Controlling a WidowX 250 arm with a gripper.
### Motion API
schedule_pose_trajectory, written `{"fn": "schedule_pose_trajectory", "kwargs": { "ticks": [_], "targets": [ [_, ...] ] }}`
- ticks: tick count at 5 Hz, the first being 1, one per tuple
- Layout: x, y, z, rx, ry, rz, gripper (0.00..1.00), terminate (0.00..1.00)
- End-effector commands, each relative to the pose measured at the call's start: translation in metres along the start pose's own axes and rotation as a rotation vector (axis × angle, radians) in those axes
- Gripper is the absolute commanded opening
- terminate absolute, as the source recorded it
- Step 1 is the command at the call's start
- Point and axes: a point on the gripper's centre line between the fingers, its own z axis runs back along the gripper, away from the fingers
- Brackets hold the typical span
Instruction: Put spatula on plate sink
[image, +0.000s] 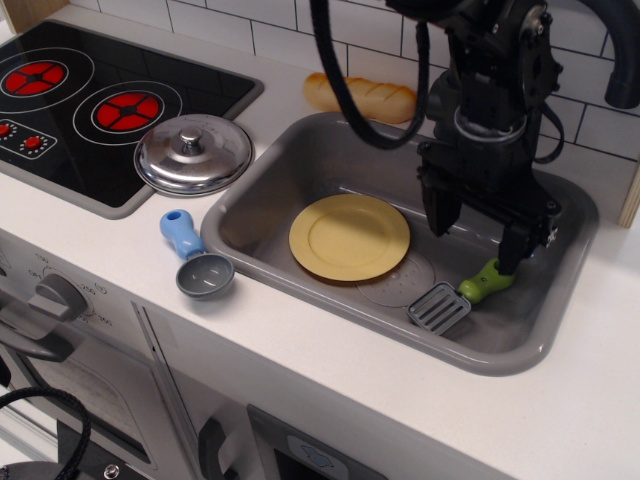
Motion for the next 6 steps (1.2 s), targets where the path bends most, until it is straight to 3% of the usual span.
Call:
{"fn": "schedule_pose_trajectory", "kwargs": {
  "ticks": [1,3,4,6],
  "targets": [
    [0.007,-0.005,-0.021,0.068,-0.047,-0.004,1.0,0.0],
    [0.004,-0.011,-0.034,0.06,-0.049,0.002,1.0,0.0],
    [0.003,-0.01,-0.04,0.059,-0.044,0.026,0.0,0.0],
    [0.006,-0.004,-0.033,0.037,-0.047,0.083,0.0,0.0]
  ]
}}
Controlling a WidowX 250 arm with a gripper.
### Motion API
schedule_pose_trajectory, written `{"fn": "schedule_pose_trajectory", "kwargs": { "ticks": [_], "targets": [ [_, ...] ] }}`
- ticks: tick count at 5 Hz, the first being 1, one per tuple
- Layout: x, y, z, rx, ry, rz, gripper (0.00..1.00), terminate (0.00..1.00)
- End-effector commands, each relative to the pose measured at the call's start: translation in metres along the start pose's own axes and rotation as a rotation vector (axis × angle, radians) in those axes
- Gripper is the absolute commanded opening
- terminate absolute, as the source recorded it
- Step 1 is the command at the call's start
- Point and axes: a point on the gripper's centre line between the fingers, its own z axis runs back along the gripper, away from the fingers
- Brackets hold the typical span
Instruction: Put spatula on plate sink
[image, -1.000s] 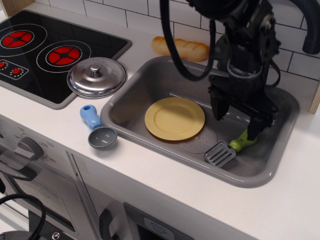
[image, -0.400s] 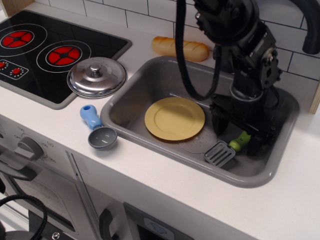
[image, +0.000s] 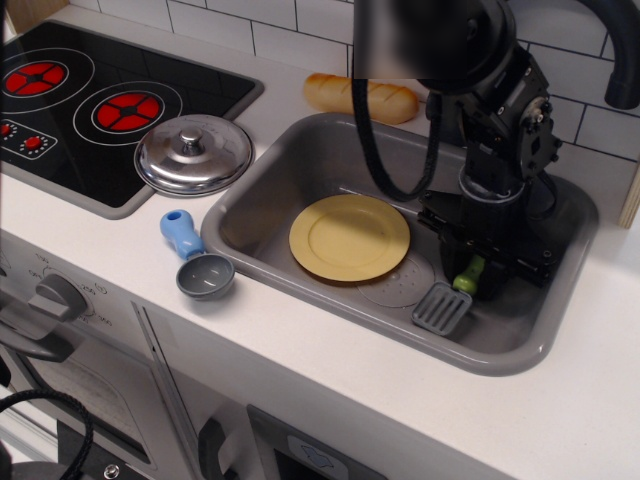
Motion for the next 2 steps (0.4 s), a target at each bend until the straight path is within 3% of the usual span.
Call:
{"fn": "schedule_pose_trajectory", "kwargs": {
  "ticks": [1,2],
  "targets": [
    [0.014,0.013,0.036,-0.041,-0.067,0.102,0.0,0.0],
    [0.021,0.037,0.055,-0.064,-0.084,0.171,0.0,0.0]
  ]
}}
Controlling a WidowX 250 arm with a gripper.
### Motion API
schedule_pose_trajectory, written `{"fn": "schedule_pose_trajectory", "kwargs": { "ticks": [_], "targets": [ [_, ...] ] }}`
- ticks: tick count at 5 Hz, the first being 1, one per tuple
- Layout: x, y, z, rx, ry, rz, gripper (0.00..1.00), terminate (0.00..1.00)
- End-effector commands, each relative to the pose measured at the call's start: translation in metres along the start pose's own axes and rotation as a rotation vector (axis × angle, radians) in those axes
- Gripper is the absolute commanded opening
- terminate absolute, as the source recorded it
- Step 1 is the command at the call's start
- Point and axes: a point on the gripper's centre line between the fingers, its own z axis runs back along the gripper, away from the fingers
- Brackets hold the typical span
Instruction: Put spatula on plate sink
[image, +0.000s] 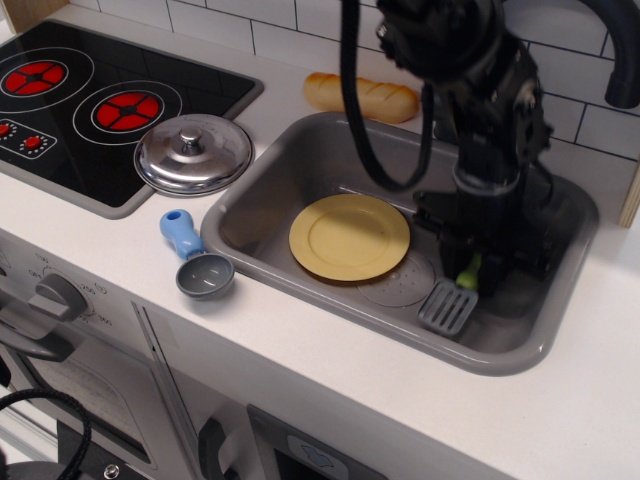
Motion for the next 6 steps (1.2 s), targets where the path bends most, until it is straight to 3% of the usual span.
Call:
{"fn": "schedule_pose_trajectory", "kwargs": {
  "ticks": [1,3,6],
  "targets": [
    [0.022,0.04,0.047,0.019,-0.116,0.093,0.0,0.0],
    [0.022,0.077,0.043,0.073,-0.126,0.105,0.0,0.0],
    [0.01,0.103,0.026,0.139,-0.117,0.118,0.0,0.0]
  ]
}}
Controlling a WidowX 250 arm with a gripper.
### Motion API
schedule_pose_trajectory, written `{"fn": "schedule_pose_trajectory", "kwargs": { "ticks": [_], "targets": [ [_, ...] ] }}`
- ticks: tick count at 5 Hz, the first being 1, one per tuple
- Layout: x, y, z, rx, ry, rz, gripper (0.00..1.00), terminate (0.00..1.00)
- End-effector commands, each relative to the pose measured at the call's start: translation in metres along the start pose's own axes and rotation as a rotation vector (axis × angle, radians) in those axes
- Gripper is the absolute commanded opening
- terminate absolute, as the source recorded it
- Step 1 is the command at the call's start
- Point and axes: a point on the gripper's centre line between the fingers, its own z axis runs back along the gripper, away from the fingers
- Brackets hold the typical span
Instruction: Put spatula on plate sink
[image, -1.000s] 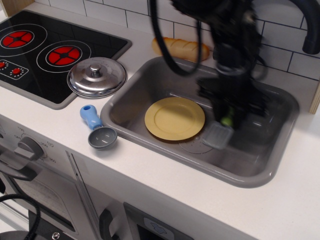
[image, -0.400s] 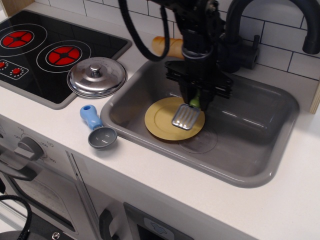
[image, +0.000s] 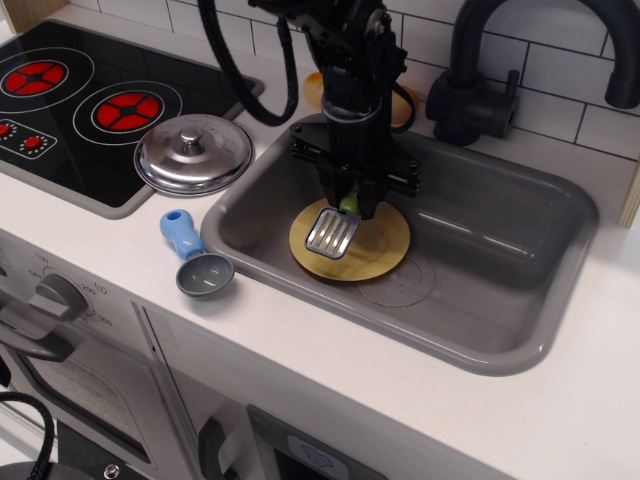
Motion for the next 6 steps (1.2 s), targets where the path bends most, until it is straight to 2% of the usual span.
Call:
{"fn": "schedule_pose_trajectory", "kwargs": {
  "ticks": [1,2,3,4,5,6],
  "targets": [
    [0.006,0.004,0.001,0.055,-0.044,0.035,0.0,0.0],
    [0.01,0.003,0.008,0.04,0.016,0.09,1.0,0.0],
    [0.017,0.002,0.028,0.101,-0.036,0.163,1.0,0.0],
    [0.023,-0.002,0.056,0.075,-0.056,0.209,1.0,0.0],
    [0.023,-0.011,0.087,0.057,-0.079,0.203,1.0,0.0],
    [0.023,-0.011,0.087,0.057,-0.079,0.203,1.0,0.0]
  ]
}}
